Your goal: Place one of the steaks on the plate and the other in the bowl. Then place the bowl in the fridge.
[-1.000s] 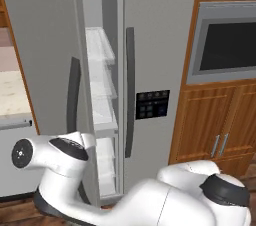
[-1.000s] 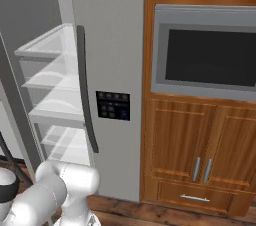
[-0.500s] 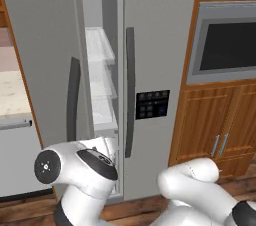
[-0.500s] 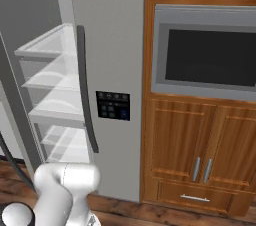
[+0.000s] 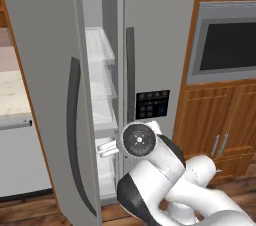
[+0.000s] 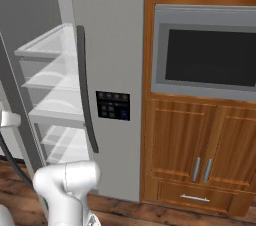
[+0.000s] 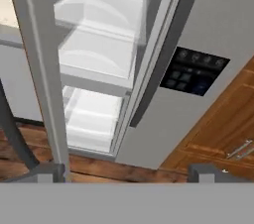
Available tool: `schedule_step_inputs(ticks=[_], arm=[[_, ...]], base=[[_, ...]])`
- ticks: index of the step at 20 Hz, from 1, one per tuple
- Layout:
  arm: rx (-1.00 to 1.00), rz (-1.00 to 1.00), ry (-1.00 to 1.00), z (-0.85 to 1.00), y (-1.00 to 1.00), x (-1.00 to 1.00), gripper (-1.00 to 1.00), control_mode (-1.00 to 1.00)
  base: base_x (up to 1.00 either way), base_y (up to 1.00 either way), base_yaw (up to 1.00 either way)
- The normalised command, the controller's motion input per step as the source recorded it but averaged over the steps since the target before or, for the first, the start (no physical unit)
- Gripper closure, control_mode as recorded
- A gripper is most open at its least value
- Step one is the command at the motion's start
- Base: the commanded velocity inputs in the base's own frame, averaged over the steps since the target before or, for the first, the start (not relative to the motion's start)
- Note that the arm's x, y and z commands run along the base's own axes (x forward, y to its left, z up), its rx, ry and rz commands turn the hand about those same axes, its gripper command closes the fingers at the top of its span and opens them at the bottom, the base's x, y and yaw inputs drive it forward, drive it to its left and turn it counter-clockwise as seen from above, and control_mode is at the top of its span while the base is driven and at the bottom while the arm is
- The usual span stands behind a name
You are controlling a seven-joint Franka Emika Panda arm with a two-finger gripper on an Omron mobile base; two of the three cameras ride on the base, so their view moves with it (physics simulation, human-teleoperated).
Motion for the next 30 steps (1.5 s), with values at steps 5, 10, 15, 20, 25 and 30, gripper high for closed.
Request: schedule_step_inputs(ticks=[5, 10, 15, 20, 25, 30], arm=[[0.19, 0.39, 0.11, -0.02, -0.78, 0.19, -1.0, -1.0], [0.03, 0.4, 0.17, -0.09, -0.12, 0.32, -1.0, -1.0], [0.18, 0.38, 0.22, -0.1, 0.01, 0.3, -1.0, -1.0], [0.25, 0.29, 0.02, -0.38, 0.02, 0.24, -1.0, -1.0], [0.32, 0.15, -0.22, -0.24, 0.06, 0.08, -1.0, -1.0], [0.3, 0.01, -0.46, 0.03, 0.01, 0.0, -1.0, -1.0]], base=[[0.0, 0.0, 0.0], [0.0, 0.0, 0.0], [0.0, 0.0, 0.0], [0.0, 0.0, 0.0], [0.0, 0.0, 0.0], [0.0, 0.0, 0.0]])
